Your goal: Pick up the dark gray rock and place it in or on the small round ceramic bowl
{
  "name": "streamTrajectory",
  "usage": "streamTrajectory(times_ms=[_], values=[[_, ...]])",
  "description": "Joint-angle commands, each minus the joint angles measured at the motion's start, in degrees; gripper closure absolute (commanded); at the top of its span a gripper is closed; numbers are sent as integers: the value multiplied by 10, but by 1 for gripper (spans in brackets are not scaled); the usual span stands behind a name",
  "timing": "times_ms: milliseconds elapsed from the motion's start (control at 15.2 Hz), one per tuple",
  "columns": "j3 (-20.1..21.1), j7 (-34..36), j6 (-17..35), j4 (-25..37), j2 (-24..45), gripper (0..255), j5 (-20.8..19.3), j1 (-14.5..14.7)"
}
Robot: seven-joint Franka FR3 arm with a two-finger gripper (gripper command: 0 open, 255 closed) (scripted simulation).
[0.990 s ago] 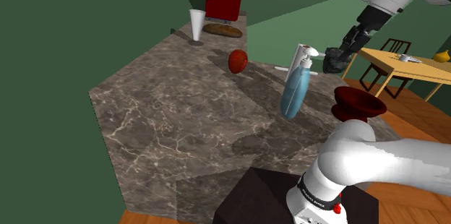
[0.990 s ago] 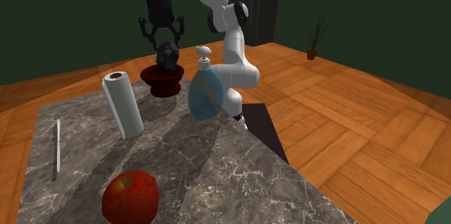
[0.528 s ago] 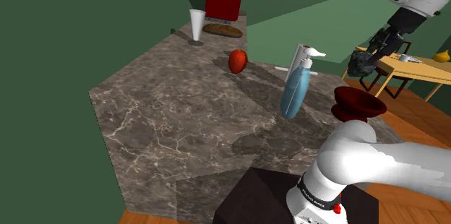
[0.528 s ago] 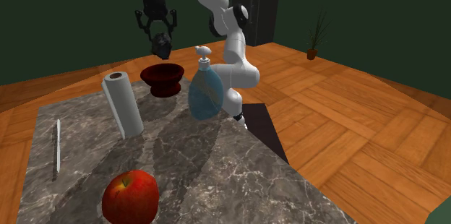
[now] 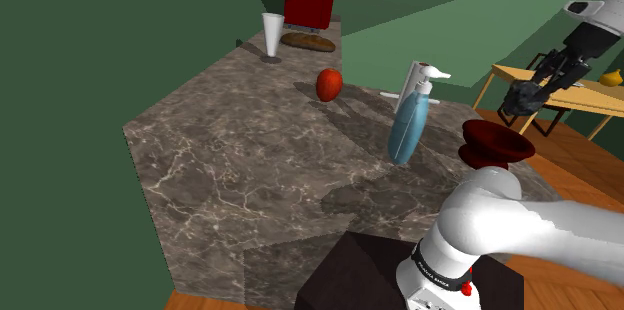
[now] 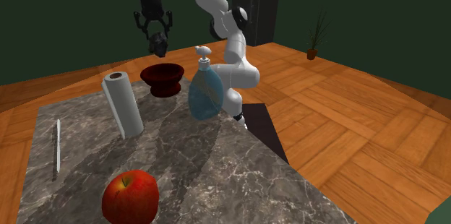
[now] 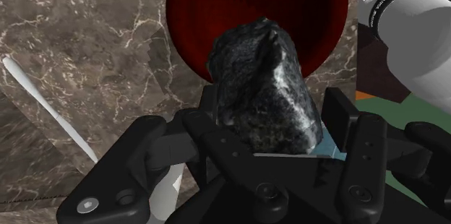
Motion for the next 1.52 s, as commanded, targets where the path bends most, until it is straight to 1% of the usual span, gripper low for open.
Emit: streamTrajectory(times_ms=[0, 792, 1254, 1320, 1452], values=[[-5, -1, 9, -19, -11, 255, -7, -4], [-38, 0, 58, -129, -76, 255, -45, -32], [-38, 0, 58, -129, -76, 255, -45, -32], [-38, 0, 58, -129, -76, 0, -45, -32], [-38, 0, 58, -129, -76, 0, -45, -32]])
